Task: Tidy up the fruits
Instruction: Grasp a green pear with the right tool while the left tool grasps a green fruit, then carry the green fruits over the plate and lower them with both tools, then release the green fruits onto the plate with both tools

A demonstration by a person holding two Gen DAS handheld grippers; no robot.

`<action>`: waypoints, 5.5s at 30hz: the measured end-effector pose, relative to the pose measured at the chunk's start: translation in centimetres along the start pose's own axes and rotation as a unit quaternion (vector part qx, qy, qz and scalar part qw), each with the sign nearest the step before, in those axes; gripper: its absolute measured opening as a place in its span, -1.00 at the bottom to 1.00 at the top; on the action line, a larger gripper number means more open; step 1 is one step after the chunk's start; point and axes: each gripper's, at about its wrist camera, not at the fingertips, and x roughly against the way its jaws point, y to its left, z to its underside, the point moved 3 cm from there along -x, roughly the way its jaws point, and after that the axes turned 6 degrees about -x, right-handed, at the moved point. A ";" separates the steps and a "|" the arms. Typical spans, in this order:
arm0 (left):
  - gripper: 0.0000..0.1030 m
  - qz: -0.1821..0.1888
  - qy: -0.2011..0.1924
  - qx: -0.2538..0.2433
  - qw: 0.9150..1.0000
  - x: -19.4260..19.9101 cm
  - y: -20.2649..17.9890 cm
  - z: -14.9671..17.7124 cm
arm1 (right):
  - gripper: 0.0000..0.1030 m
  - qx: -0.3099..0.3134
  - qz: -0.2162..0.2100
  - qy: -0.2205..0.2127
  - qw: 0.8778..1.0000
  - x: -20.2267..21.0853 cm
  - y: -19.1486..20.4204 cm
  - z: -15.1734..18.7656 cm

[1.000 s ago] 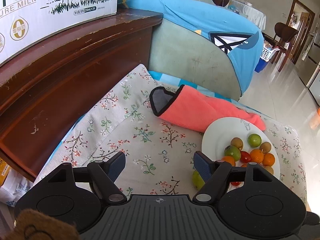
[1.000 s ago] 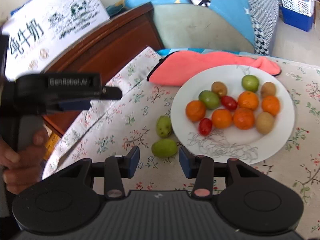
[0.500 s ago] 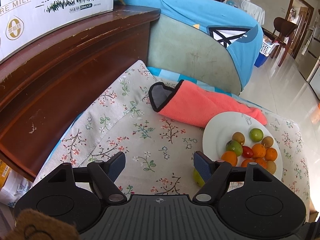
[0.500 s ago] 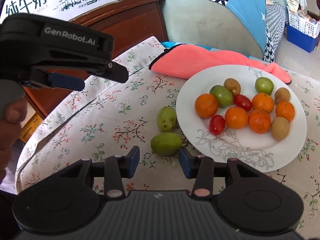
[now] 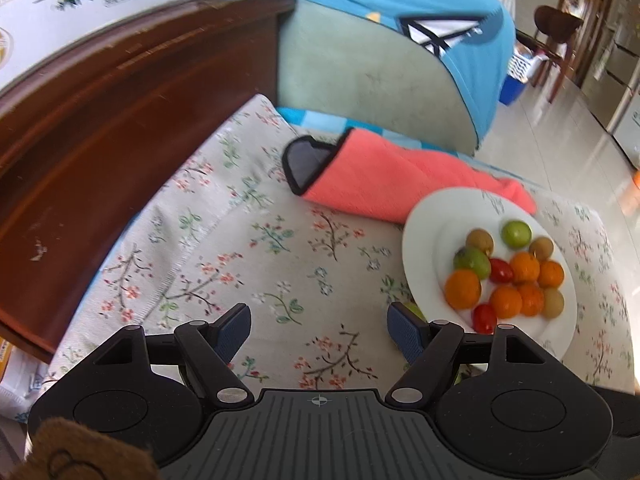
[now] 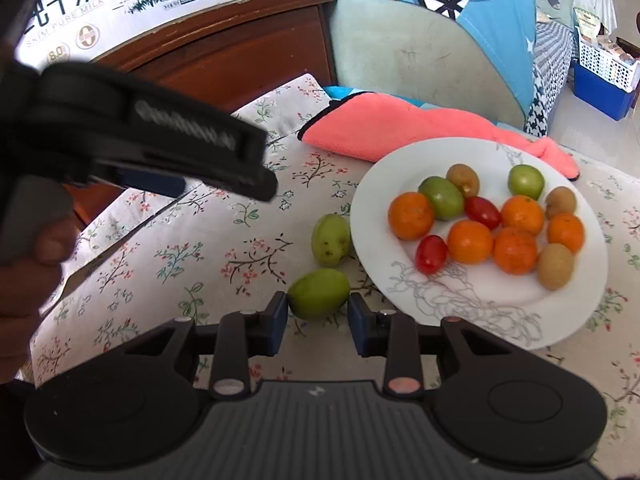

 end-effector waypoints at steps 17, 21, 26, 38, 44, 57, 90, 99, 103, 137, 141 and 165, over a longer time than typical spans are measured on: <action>0.47 0.054 -0.047 -0.216 0.974 -3.3 -4.7 2.2 | -0.36 -0.082 0.010 0.009 0.997 4.2 -4.5 0.4; 0.46 0.071 -0.049 -0.224 0.971 -4.0 -4.6 2.1 | -0.36 -0.099 0.008 0.004 0.995 4.6 -4.9 0.0; 0.46 0.090 -0.053 -0.243 0.964 -4.3 -4.3 2.0 | -0.36 -0.113 0.009 0.004 0.994 4.8 -5.3 -0.3; 0.16 0.174 -0.057 -0.291 0.939 -5.0 -3.7 1.2 | -0.36 -0.142 0.001 0.002 0.990 5.1 -5.9 -0.6; 0.02 0.205 -0.053 -0.300 0.930 -5.4 -3.4 0.9 | -0.36 -0.150 -0.002 0.003 0.989 5.1 -6.1 -0.6; -0.36 0.180 -0.055 -0.294 0.937 -4.1 -4.2 1.8 | -0.36 -0.167 -0.001 0.016 0.986 4.4 -6.4 -0.6; -0.36 0.107 -0.091 -0.150 0.979 2.7 -6.2 0.1 | -0.36 -0.206 0.006 -0.039 0.978 9.7 -10.7 -3.8; -0.36 0.102 -0.088 -0.121 0.983 2.3 -6.7 -1.1 | -0.36 -0.214 0.008 -0.034 0.976 8.6 -10.6 -3.9; -0.36 0.100 -0.089 -0.101 0.986 2.1 -6.3 -1.8 | -0.36 -0.218 0.009 -0.029 0.975 8.0 -10.6 -3.8; 0.10 0.072 -0.074 -0.006 0.995 -2.0 -7.0 -4.4 | -0.30 -0.277 0.015 -0.009 0.961 4.4 -11.0 -3.4; 0.28 0.072 -0.080 -0.001 0.994 -1.5 -6.9 -4.6 | -0.30 -0.272 0.017 -0.012 0.962 4.4 -10.9 -3.5; 0.77 0.010 -0.030 0.007 0.999 -0.2 -5.5 -2.9 | -0.04 -0.224 0.056 -0.014 0.973 5.0 -10.3 -4.1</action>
